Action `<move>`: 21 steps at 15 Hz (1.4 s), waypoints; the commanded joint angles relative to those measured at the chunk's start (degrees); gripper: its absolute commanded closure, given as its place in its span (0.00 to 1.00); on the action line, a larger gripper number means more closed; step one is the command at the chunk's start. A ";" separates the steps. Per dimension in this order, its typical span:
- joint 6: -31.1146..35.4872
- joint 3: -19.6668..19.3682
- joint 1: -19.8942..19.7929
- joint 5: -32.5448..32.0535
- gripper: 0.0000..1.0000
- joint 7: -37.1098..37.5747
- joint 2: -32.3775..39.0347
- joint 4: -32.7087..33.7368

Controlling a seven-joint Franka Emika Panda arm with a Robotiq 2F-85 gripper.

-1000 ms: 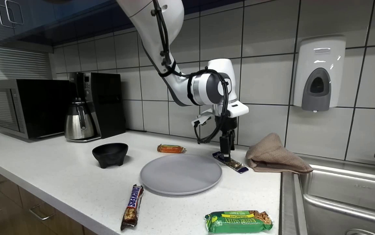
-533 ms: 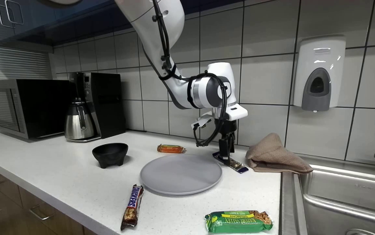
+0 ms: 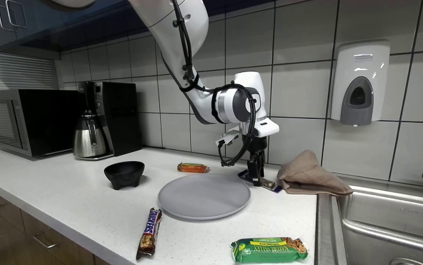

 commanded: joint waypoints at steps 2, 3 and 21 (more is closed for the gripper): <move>-0.02 -0.10 0.27 0.83 0.71 0.74 0.61 1.22; -0.02 -0.08 0.30 0.81 0.80 0.71 0.55 1.22; 1.48 0.97 3.85 -0.05 0.92 -1.18 -5.09 -1.95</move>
